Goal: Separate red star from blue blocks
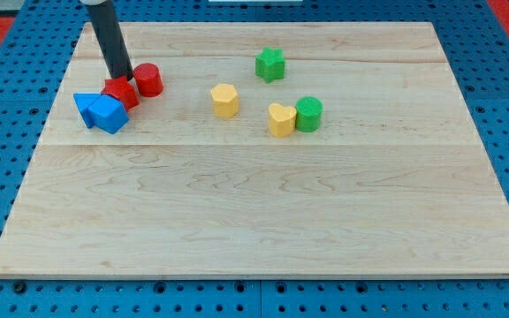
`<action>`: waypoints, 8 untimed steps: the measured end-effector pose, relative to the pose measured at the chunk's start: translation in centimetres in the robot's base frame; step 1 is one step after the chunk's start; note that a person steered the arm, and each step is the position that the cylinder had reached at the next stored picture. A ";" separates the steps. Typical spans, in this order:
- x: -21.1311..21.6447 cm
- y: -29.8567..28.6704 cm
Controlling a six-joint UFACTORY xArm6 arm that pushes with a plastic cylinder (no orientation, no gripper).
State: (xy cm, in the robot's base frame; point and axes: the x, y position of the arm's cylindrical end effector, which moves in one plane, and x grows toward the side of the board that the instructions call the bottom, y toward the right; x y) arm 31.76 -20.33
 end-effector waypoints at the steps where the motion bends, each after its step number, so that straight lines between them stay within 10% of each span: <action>1: 1.5 -3.9; 8: 9.8 13.9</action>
State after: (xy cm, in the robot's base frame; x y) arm 41.53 -6.46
